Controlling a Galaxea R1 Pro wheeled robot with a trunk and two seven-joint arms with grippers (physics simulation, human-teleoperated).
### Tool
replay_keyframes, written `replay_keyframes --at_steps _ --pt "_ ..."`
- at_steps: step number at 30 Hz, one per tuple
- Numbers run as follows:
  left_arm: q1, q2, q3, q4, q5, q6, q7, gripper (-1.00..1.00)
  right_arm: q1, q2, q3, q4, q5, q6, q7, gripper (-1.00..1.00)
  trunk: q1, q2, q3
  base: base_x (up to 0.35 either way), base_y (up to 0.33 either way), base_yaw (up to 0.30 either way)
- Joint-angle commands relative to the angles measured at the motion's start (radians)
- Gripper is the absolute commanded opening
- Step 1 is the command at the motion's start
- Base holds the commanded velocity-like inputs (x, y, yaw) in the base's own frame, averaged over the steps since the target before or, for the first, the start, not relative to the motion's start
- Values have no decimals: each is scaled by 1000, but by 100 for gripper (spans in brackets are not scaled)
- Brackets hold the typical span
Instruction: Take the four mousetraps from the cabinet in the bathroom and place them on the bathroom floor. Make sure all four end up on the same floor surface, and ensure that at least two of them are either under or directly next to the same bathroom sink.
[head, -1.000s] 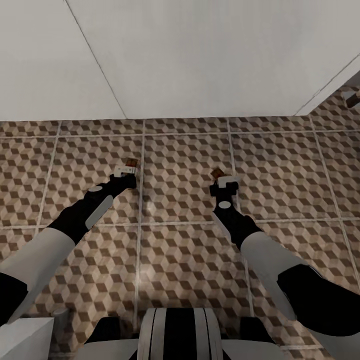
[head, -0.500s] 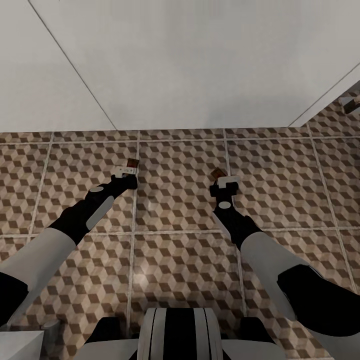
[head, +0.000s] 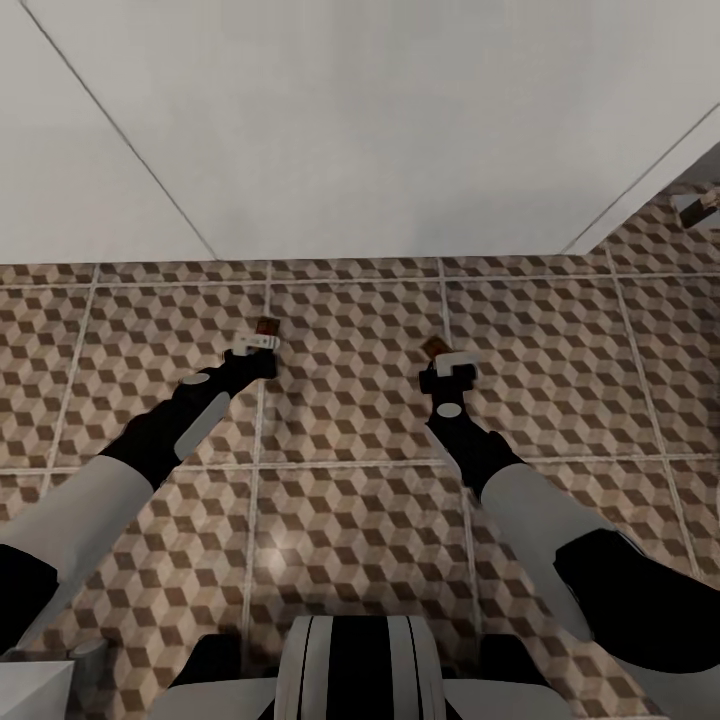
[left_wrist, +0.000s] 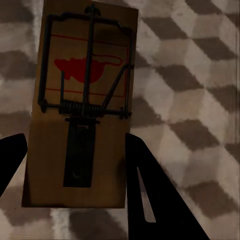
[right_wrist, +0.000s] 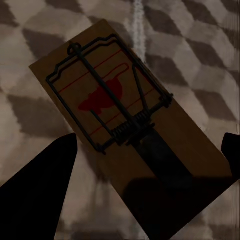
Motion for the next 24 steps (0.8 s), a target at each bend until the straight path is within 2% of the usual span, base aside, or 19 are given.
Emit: replay_keyframes --at_steps 1,7,11,15,18,24 --pt "-1 1 -3 -3 8 3 3 -100 -1 0 7 1 -7 -4 -6 -100 0 0 0 0 -174 0" --pt "-1 1 -4 -3 10 3 3 -100 -1 2 6 1 -8 0 26 -100 0 0 0 0 -61 0" --pt "-1 -12 -5 0 7 4 5 -100 -2 3 0 3 -10 17 119 -100 0 0 0 0 -6 0" --pt "-1 -28 -5 5 6 5 34 -100 -3 4 -6 1 -10 72 193 -100 0 0 0 0 -1 0" --pt "-1 -31 -5 5 7 5 44 -100 -13 5 -7 -2 -10 105 207 -100 0 0 0 0 0 0" --pt "-1 -34 -5 5 7 5 50 -100 -86 12 -7 3 -14 167 213 -100 0 0 0 0 0 0"
